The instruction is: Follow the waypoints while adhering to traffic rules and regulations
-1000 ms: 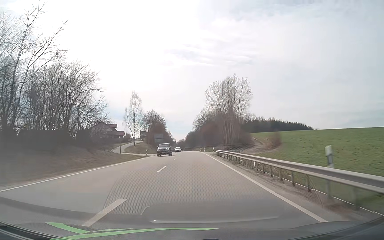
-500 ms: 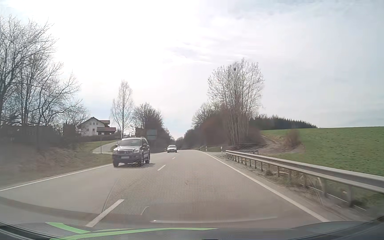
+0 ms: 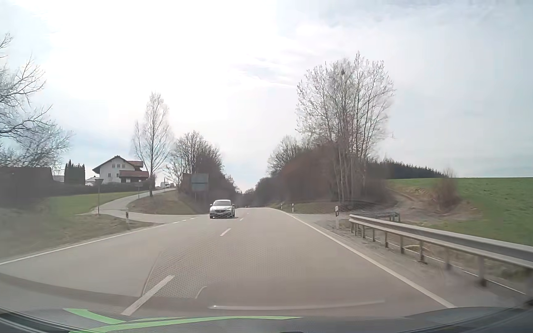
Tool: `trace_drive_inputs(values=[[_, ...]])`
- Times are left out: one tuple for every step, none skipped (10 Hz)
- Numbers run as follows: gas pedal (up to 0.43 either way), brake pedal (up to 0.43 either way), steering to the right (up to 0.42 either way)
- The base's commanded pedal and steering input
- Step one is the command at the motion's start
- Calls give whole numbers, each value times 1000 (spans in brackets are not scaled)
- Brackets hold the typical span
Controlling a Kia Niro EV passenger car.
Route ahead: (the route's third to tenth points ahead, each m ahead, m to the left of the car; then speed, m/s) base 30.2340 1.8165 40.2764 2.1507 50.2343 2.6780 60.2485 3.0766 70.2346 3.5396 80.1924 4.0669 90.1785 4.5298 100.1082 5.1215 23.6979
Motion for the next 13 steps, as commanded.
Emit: trace_drive_inputs(values=[[260, 0, 3], [260, 0, 3], [260, 0, 1], [260, 0, 1], [260, 0, 1], [260, 0, 1], [260, 0, 1], [260, 0, 1], [260, 0, 1], [260, 0, 1], [260, 0, 0], [260, 0, 0], [260, 0, 0]])
